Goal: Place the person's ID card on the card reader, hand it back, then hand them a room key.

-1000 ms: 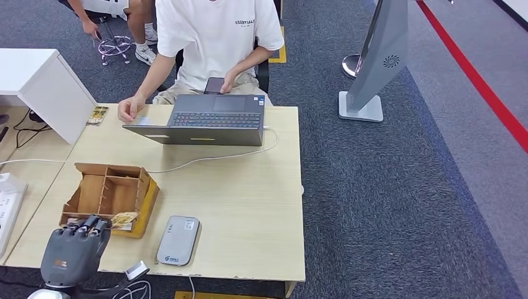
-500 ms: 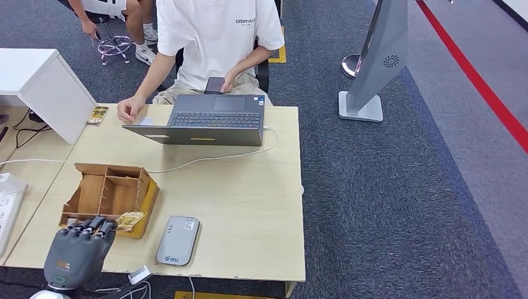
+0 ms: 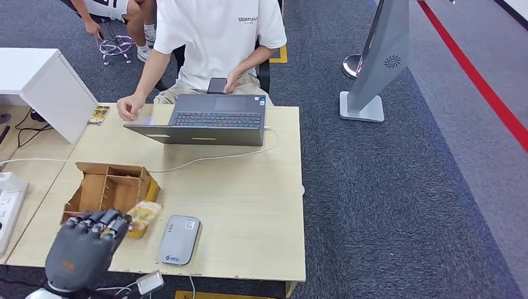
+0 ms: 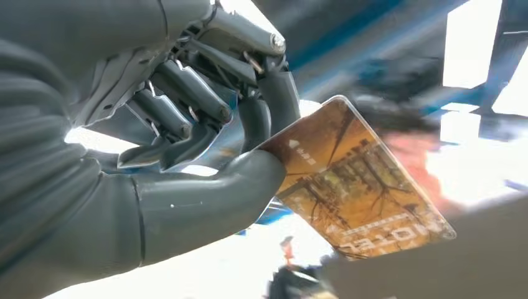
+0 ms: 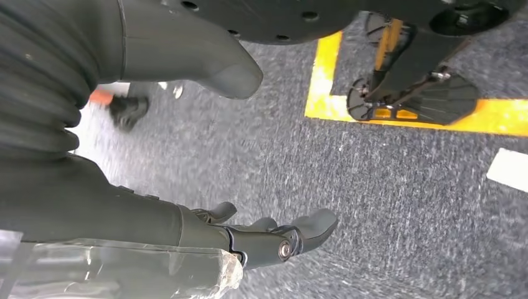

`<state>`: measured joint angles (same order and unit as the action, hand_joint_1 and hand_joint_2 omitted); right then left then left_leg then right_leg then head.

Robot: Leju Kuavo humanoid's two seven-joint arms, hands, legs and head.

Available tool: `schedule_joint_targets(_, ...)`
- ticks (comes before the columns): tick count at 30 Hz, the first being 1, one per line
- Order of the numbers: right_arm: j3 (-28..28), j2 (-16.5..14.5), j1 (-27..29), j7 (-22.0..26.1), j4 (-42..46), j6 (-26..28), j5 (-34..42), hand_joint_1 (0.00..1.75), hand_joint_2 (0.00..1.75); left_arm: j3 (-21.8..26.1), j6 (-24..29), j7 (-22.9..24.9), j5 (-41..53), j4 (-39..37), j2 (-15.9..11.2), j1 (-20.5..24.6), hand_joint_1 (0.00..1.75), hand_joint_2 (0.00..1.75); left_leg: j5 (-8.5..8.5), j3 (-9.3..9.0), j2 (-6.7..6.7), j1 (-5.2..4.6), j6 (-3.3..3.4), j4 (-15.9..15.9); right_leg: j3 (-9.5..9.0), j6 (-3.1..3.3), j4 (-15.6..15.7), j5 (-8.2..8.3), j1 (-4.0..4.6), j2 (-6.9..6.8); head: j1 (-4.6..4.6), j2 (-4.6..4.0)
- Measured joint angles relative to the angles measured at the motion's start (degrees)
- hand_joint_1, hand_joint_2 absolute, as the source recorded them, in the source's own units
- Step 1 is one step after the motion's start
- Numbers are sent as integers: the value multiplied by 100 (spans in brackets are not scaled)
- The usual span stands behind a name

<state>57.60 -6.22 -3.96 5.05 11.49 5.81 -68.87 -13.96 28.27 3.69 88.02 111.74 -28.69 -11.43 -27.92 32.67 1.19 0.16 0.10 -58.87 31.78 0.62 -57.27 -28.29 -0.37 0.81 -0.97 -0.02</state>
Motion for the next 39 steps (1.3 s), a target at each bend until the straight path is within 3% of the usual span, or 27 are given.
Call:
schedule_joint_targets(3, -78, -27, -135, -80, -2, -42, -165, 0, 175, 14, 235, -208, -192, -1322, 249, 1795, 175, 175, 45, 26, 90, 1, -15, 4, -5, 13, -4, 18, 1, -89, 27, 0)
schedule_joint_targets(5, -114, -59, -248, -146, -2, -41, -197, 0, 175, 35, 493, -333, -165, -2434, 441, 2751, 175, 175, 64, 27, 72, 3, -27, 6, 1, 23, -9, 47, 2, -72, 23, -1)
schedule_joint_targets(9, -175, -95, -301, -257, -2, -36, -213, 0, 175, 43, 730, -345, -86, -3939, 738, 3817, 175, 175, 79, 34, 10, 4, -30, 4, 17, 22, -14, 81, 2, -5, 14, -1)
schedule_joint_targets(19, -234, -180, -382, -531, -10, -9, -264, 0, 175, 43, 764, -171, 81, -5967, 1242, 5164, 175, 175, 78, 54, -12, 4, -30, 1, 42, 20, -13, 86, 2, 16, 13, 0)
schedule_joint_targets(30, -262, -185, -394, -518, -17, -3, -264, 0, 175, 44, 775, -157, 94, -6555, 1399, 5481, 175, 175, 71, 85, -37, 4, -26, 1, 77, 21, -16, 85, 2, 47, 13, 0)
schedule_joint_targets(34, -269, -185, -392, -499, -17, -5, -264, 0, 175, 45, 771, -152, 85, -6628, 1429, 5493, 0, 175, 68, 94, -41, 4, -26, 0, 85, 20, -14, 85, 2, 51, 13, 0)
schedule_joint_targets(39, -270, -185, -386, -429, -17, -23, -251, 0, 175, 45, 814, -227, -16, -6628, 1459, 5425, 0, 175, 65, 93, -40, 3, -23, 1, 84, 18, -13, 83, 1, 48, 13, 0)
